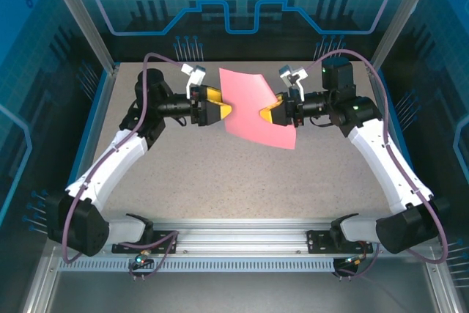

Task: Fold a paper plane with a square sheet of paper (fold left side to right side)
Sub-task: Place a square sheet of paper at the center of the table.

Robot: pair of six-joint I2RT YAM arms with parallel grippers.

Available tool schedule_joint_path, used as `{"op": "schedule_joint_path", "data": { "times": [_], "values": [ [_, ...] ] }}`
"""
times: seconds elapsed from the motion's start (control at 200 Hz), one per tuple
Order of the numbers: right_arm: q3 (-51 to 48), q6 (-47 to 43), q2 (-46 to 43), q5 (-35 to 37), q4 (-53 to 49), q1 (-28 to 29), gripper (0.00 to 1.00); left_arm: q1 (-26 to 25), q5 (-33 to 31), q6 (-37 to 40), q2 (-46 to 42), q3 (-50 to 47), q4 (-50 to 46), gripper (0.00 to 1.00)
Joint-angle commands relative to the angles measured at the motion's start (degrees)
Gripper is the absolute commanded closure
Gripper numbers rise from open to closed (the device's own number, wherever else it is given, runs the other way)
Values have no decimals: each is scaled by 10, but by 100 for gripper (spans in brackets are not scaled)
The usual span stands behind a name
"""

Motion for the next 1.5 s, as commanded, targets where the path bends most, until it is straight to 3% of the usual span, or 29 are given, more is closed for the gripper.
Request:
{"op": "schedule_joint_path", "data": {
  "times": [0.0,0.055,0.195,0.29,0.555,0.725,0.89,1.05,1.215,1.496],
  "values": [
    [19,-19,6,-12,-20,7,75,-8,42,35,12,27,-26,18],
    [17,-19,6,2,-23,5,75,-8,45,36,13,29,-27,29],
    [7,-4,6,38,-16,-3,73,-8,36,54,13,35,-58,69],
    [-3,5,4,76,-14,-11,68,-8,18,84,12,43,-109,85],
    [-57,41,-8,250,-24,-38,41,-8,-34,102,36,34,-189,92],
    [-97,61,-4,320,-29,-49,24,-8,-68,97,75,13,-218,93],
    [-138,82,8,389,-26,-49,17,-8,-87,76,129,-24,-204,94],
    [-185,107,34,403,8,-47,18,-9,-106,65,202,-30,-205,96],
    [-222,138,69,396,48,-36,27,-11,-146,66,275,4,-254,98],
    [-233,200,176,399,106,22,68,-11,-199,97,330,46,-334,98]
  ]
}}
